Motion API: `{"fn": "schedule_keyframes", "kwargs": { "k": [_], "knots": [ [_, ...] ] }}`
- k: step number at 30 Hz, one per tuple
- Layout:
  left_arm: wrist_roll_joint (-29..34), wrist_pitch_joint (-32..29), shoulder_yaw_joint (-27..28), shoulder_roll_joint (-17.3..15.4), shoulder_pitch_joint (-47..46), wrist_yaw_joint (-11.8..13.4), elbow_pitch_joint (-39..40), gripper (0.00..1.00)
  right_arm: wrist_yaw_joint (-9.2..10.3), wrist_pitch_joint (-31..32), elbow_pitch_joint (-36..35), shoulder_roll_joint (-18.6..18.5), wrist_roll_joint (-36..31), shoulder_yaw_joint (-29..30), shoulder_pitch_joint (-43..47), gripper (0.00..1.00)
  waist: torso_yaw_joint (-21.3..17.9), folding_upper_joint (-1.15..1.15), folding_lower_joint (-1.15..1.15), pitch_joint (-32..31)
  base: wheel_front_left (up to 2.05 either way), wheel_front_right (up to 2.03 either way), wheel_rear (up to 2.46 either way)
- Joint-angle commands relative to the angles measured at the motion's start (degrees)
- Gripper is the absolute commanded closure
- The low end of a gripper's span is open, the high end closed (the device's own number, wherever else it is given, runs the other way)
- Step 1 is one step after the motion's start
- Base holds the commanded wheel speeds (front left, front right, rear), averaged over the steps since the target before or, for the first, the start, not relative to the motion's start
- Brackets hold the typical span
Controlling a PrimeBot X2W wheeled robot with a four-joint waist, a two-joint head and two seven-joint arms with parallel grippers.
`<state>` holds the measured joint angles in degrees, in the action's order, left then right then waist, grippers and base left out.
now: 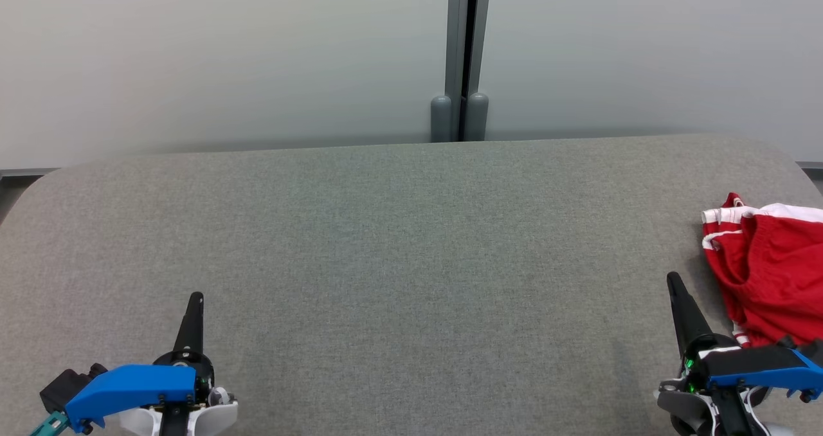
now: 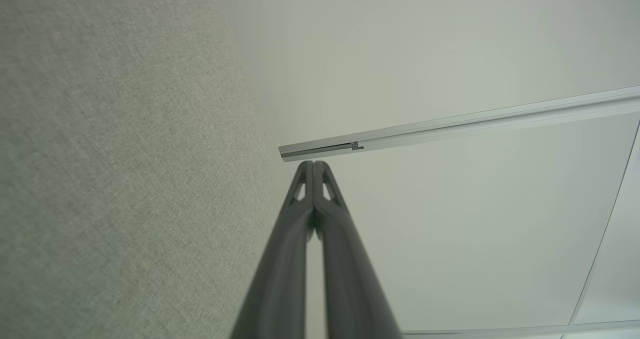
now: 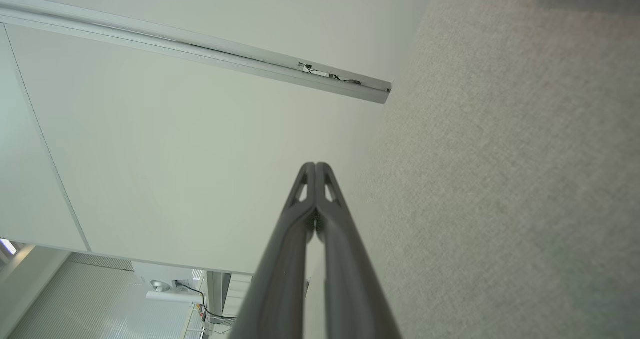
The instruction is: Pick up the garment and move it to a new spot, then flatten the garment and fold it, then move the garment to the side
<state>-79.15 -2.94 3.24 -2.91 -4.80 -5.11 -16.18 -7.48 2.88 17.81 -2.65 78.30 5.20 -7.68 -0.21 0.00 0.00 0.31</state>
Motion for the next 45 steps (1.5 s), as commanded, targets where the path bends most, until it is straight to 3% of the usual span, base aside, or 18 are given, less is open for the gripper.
{"fn": "schedule_keyframes", "kwargs": {
  "k": [1, 33, 45],
  "knots": [
    [-1.3, -0.4, 0.7, 0.0, -1.0, -0.6, 0.7, 1.0, -0.02, 0.4, -0.8, -0.3, 1.6, 0.2, 0.8, 1.0, 0.0, 0.0, 0.0, 0.0, 0.0, 0.0, 0.0],
    [-13.3, -3.7, 3.4, 0.1, -1.7, -2.7, 2.3, 1.0, -0.02, 3.8, -4.0, -0.4, 14.2, 1.5, 1.9, 1.0, 0.2, 0.0, 0.0, -0.1, 0.0, 0.0, 0.0],
    [-13.3, -3.8, 3.5, 0.1, -1.7, -2.6, 2.3, 1.0, -0.02, 3.9, -4.0, -0.4, 14.2, 1.5, 1.9, 1.0, 0.2, 0.0, 0.0, -0.1, 0.0, 0.0, 0.0]
  ]
}}
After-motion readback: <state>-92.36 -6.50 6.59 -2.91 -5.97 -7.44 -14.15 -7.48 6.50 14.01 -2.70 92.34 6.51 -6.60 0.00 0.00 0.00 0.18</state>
